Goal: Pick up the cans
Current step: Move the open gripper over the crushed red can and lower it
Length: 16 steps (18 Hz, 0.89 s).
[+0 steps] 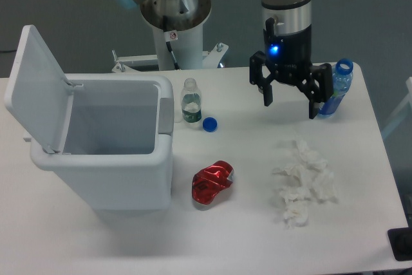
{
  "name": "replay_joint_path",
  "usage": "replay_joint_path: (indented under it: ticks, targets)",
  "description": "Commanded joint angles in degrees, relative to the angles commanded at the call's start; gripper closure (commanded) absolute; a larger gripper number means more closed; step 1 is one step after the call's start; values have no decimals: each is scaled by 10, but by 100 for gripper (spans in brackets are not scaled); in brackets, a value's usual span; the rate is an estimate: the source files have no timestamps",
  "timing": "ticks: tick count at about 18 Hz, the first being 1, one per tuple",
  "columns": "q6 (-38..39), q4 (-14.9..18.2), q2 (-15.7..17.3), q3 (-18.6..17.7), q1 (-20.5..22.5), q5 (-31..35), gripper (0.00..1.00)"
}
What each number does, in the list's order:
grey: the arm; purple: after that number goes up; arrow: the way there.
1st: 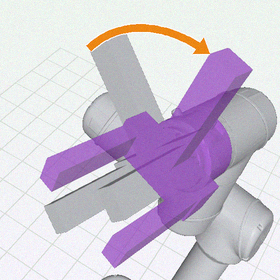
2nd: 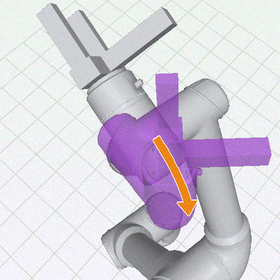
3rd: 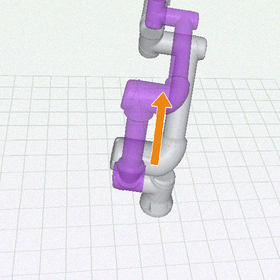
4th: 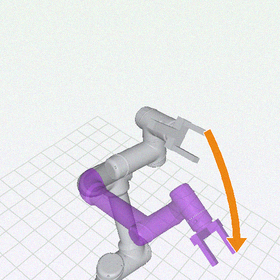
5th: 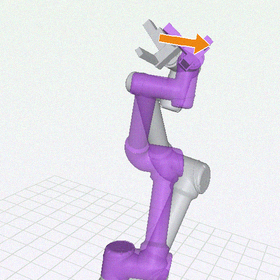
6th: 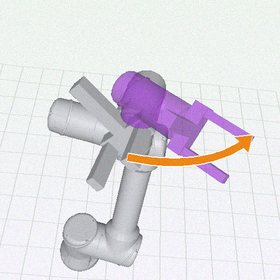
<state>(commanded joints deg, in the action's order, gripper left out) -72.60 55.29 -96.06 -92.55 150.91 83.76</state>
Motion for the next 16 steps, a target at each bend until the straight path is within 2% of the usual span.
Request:
replay_joint_path:
  ticks: [4, 8, 13, 16]
  targets:
    - [3, -1, -2, -4, -6, -1, 0]
    - [15, -2, -34, -4, -29, -2, 0]
    - [45, -15, -56, -21, -49, -2, 0]
    - [42, -25, -87, -23, -68, 5, 0]
